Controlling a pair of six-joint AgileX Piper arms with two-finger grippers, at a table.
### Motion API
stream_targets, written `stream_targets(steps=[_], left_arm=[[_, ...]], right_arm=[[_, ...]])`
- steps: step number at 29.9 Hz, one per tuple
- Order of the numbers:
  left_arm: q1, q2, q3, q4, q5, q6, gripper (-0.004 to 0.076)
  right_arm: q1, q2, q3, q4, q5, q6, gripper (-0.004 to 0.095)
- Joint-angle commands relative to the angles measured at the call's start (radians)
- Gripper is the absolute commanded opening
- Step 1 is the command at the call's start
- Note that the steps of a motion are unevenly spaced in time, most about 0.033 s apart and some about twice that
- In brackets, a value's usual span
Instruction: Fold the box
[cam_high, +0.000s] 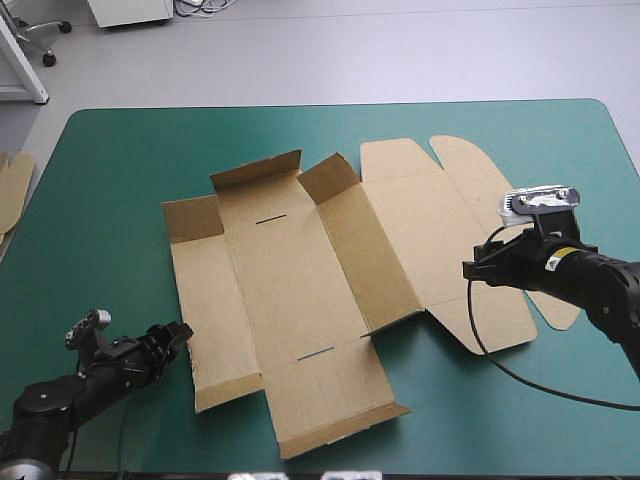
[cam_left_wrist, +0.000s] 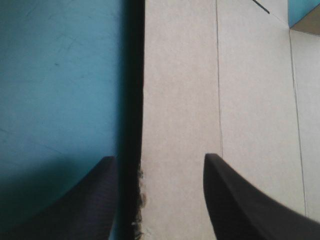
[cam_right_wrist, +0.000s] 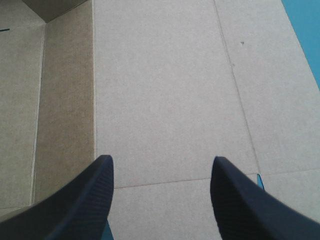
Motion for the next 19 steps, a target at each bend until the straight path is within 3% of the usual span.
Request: stream_targets(steps=[1, 9, 19], left_arm=[[-0.001, 0.02, -0.019, -0.051, -0.003, 0.0, 0.038], [-0.001, 0.093, -0.019, -0.075, -0.088, 0.057, 0.038], [-0.003, 0.289, -0.019, -0.388, 0.026, 0.378, 0.038]], right_arm=[[-0.007, -0.012, -0.033, 0.011, -0.046, -0.01, 0.0535], [-0.007, -0.012, -0.033, 0.011, -0.046, -0.014, 0.0535], [-0.007, -0.012, -0.033, 0.011, -0.044, -0.01, 0.0534]])
